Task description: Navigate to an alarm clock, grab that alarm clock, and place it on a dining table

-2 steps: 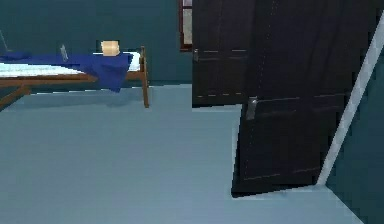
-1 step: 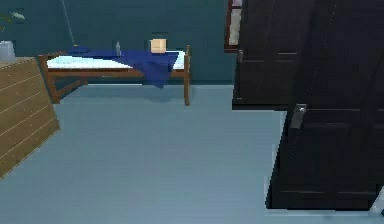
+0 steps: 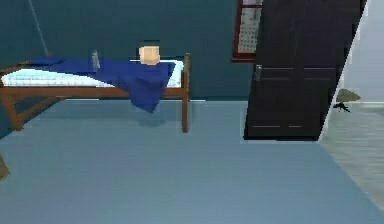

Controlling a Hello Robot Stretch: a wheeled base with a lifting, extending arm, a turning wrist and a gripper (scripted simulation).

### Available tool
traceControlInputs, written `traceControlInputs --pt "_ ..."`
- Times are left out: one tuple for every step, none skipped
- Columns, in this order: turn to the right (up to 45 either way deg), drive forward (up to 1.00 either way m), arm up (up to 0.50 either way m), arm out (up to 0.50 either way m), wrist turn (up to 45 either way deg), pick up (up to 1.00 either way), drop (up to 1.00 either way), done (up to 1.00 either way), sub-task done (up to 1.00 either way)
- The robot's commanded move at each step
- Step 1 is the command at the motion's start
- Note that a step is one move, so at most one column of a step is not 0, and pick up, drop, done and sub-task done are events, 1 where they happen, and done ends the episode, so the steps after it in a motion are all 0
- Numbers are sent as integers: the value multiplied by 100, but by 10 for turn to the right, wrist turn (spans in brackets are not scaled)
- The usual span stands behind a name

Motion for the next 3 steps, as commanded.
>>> traceControlInputs --pt "0 70 0 0 0 0 0 0 0" --pt "450 0 0 0 0 0 0 0 0" --pt "0 45 0 0 0 0 0 0 0"
